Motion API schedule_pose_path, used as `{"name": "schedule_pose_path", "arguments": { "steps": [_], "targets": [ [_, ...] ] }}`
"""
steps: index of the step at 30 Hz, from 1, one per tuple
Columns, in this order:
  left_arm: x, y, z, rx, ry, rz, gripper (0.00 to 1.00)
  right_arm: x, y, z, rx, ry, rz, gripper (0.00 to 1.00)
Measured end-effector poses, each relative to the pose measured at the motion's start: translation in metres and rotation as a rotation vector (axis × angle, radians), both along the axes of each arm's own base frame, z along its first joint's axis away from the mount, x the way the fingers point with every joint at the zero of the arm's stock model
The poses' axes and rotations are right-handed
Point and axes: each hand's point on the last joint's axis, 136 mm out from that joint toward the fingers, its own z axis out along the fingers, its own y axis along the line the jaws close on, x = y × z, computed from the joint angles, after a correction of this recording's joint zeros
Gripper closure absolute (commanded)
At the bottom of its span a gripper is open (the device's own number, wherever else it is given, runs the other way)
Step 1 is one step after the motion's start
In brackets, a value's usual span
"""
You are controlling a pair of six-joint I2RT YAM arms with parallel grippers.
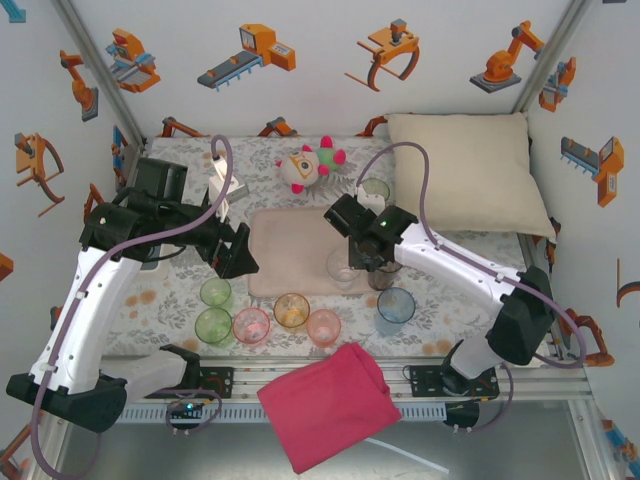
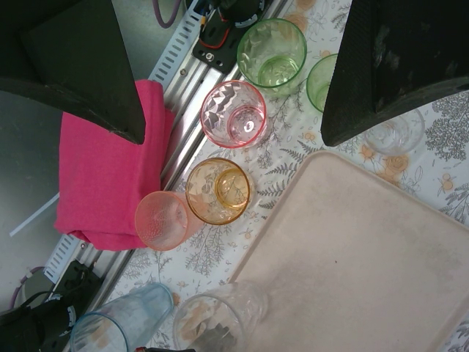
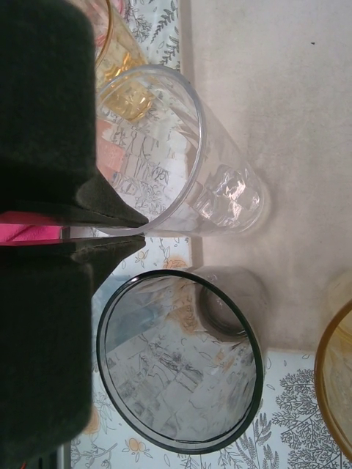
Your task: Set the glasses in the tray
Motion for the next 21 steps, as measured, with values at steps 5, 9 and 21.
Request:
{"name": "schedule_pose_path", "arguments": {
  "steps": [5, 9, 21],
  "targets": [
    [0.0, 0.0, 0.0, 0.0, 0.0, 0.0, 0.03, 0.0016, 0.0021, -0.0005, -0.001, 0.002, 0.0, 0.82],
    [0.0, 0.0, 0.0, 0.0, 0.0, 0.0, 0.03, 0.0026, 0.0032, 0.0027, 0.005, -0.003, 0.0, 0.8],
    [0.0, 0.0, 0.0, 0.0, 0.0, 0.0, 0.03, 0.0032, 0.0036, 0.0076, 0.007, -0.007, 0.0, 0.77]
  ]
}}
